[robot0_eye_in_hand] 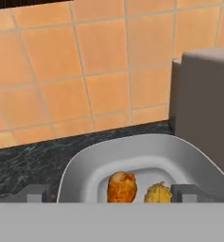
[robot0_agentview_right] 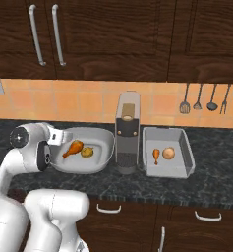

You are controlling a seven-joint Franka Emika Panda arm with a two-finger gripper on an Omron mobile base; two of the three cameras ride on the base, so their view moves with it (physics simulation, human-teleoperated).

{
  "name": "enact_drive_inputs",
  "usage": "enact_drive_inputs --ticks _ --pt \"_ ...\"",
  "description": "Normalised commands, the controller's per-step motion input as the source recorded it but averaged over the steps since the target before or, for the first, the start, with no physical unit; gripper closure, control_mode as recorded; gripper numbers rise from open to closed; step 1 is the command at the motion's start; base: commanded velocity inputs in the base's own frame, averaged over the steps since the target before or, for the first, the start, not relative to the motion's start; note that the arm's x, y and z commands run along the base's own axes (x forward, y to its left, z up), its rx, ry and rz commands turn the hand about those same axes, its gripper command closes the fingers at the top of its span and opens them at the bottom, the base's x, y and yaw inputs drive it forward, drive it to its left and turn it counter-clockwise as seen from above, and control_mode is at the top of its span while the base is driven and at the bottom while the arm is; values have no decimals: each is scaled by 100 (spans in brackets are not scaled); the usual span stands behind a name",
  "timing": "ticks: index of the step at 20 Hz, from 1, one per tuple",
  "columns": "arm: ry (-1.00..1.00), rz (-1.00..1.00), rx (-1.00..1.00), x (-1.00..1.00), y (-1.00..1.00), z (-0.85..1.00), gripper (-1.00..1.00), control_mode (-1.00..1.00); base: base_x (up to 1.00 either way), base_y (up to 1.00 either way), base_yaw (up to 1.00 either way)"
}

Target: Place one squash and one chicken drumstick in each tupperware on the nearby counter, to pack two identical lunches.

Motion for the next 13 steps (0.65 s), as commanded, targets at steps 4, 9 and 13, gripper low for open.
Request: enact_drive_inputs --ticks 4,9,13 --pt "-33 0 -21 -88 50 58 -100 -100 0 0 0" --pt "-32 0 -20 -50 59 75 -100 -100 0 0 0" --pt "-12 0 -12 -30 48 20 -100 -100 0 0 0"
